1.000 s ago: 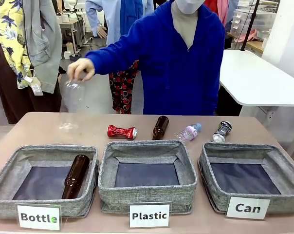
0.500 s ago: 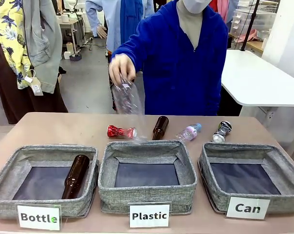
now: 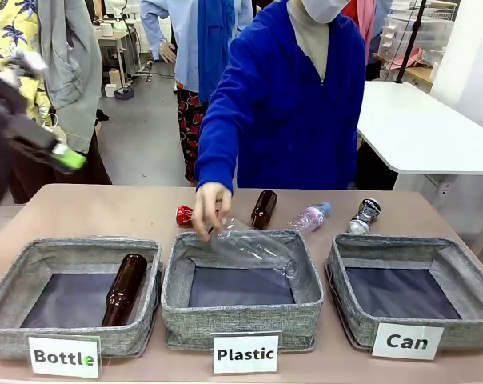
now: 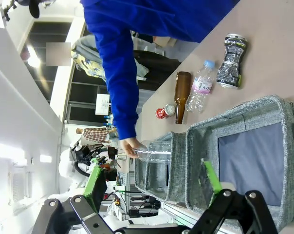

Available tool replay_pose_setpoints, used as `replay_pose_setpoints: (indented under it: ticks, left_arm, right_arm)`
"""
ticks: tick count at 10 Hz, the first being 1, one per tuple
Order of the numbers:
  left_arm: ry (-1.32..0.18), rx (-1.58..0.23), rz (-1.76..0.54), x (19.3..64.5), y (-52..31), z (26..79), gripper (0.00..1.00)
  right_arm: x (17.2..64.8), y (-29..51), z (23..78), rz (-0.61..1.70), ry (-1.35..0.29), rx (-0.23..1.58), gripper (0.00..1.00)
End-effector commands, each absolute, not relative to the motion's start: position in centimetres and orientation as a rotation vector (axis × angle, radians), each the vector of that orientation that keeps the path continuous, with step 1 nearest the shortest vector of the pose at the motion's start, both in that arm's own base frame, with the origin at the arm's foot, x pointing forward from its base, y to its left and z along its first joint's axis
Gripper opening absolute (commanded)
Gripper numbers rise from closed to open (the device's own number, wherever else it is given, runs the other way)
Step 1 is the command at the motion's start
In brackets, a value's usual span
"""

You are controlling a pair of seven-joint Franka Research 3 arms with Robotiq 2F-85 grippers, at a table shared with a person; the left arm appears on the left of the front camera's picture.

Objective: Sort the can waste into the basket.
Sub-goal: Pick up the can waste from the table and place it in the right Fabric basket.

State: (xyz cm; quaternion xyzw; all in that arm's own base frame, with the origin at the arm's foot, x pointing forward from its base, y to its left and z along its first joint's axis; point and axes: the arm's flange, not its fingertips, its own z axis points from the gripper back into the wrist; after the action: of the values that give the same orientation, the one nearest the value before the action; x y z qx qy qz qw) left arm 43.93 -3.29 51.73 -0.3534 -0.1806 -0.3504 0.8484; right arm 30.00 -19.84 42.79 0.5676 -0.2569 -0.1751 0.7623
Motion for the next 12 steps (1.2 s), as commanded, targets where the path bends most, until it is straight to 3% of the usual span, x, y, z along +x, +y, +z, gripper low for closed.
replay_pose_setpoints:
  ticks: [1, 3, 7, 8, 12]
  left_arm:
    - [-0.244, -0.661, -0.820, 50.0, -5.7, 50.7, 1.00]
    - [-0.258, -0.677, -0.801, 50.8, -4.0, 51.5, 1.00]
    - [-0.434, -0.716, -0.624, 42.2, 3.3, 50.2, 1.00]
    - [-0.438, -0.709, -0.630, 41.7, 2.9, 49.8, 1.00]
    - [-0.358, -0.456, -0.717, 48.4, -4.8, 50.9, 1.00]
  right_arm:
    - [30.4, -19.9, 43.0, -0.377, -0.588, 1.253, 1.00]
    - [30.4, -19.9, 43.0, -0.377, -0.588, 1.253, 1.00]
    - [30.4, -19.9, 43.0, -0.377, -0.588, 1.253, 1.00]
    - [30.4, -19.9, 43.0, -0.377, -0.588, 1.253, 1.00]
    - [30.4, -19.9, 43.0, -0.377, -0.588, 1.253, 1.00]
